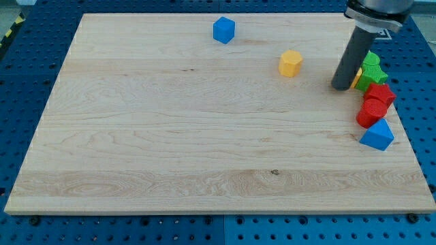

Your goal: Move the yellow heart diagonally to the yellow hexagon

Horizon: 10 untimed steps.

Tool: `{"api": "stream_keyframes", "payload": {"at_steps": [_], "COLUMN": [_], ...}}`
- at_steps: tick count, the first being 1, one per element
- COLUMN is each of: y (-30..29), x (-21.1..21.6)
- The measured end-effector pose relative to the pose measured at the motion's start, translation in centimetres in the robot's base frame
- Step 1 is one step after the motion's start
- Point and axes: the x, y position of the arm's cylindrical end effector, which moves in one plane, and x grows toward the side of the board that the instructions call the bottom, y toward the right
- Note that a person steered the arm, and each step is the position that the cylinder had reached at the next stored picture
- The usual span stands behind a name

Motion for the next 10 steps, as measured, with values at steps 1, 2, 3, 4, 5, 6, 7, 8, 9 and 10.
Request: {"api": "stream_keyframes", "payload": {"at_steps": [1, 2, 3, 4, 5, 6, 7, 8, 9, 10], "y": [-0.3, -0.3, 0.6, 1.3, 1.3, 1.3, 1.3, -0.3, -1.2, -0.7], "x": [-2.1, 0.0, 1.0, 0.2, -1.6, -3.4, -5.1, -5.1, -6.4, -7.0]}}
